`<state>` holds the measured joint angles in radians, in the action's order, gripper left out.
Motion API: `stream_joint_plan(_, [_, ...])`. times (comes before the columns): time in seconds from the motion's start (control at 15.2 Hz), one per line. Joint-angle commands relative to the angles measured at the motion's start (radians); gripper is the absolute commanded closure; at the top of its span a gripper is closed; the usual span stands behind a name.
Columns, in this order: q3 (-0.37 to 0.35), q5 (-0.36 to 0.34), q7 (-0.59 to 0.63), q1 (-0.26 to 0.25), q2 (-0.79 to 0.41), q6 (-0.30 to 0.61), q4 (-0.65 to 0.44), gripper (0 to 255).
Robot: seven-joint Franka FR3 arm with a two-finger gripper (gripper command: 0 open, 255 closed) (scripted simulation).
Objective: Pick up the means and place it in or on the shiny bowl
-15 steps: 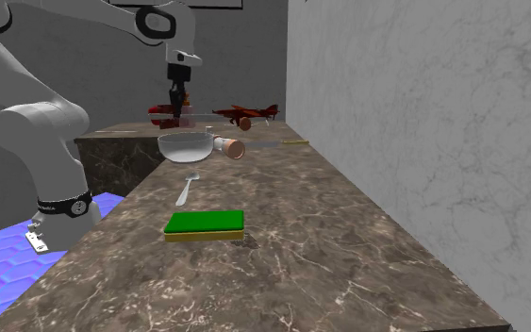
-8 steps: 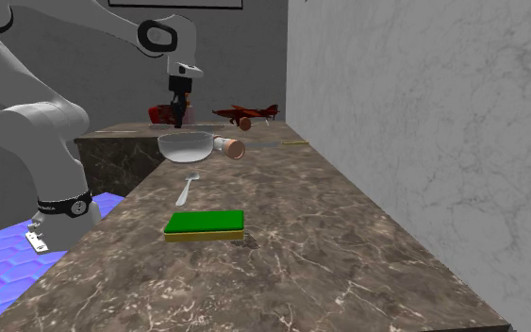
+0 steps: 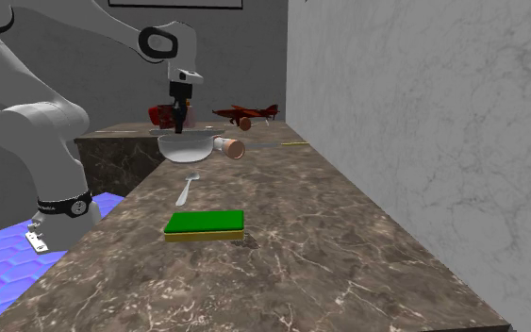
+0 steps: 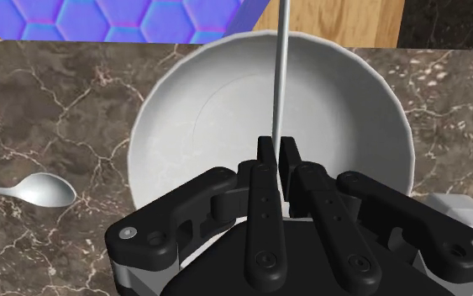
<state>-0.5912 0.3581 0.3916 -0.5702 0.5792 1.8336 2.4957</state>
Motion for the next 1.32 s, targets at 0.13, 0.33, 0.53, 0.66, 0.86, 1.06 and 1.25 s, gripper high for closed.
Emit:
stream_joint_plan(0.13, [0.000, 0.000, 0.000, 0.000, 0.000, 0.000, 0.000, 0])
stream_joint_plan(0.33, [0.000, 0.000, 0.000, 0.000, 0.000, 0.000, 0.000, 0])
stream_joint_plan(0.53, [0.010, -0.008, 0.001, 0.003, 0.004, -0.034, -0.030, 0])
stream_joint_plan(0.66, [0.027, -0.024, 0.005, 0.010, 0.006, -0.099, -0.093, 0])
stream_joint_plan(0.86, [0.034, -0.030, 0.007, 0.013, 0.005, -0.125, -0.119, 0])
stream_joint_plan(1.06, [0.034, -0.030, 0.007, 0.013, 0.005, -0.125, -0.119, 0])
stream_joint_plan(1.25, [0.034, -0.030, 0.007, 0.013, 0.005, -0.125, -0.119, 0])
